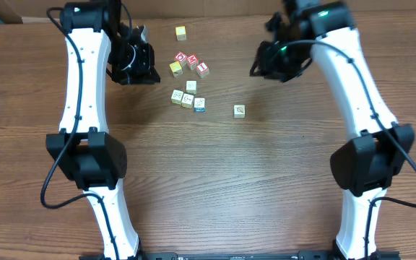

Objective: Flip 5 blocks

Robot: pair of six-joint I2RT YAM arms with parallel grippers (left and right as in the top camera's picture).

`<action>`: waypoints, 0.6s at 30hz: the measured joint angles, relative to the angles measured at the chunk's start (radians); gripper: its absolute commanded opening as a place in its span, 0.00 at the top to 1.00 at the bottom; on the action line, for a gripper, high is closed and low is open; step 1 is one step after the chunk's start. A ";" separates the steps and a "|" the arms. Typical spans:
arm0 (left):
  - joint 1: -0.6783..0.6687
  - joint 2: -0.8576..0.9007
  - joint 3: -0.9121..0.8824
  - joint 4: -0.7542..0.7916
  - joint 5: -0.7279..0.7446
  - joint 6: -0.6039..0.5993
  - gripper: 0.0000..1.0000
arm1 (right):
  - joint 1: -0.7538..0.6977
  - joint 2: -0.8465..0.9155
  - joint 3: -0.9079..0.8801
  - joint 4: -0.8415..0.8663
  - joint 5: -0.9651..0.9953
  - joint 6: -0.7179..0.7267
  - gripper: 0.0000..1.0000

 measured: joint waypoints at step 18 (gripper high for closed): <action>0.000 0.026 0.000 -0.004 -0.162 -0.014 0.00 | 0.153 0.006 -0.565 0.539 0.191 0.128 0.67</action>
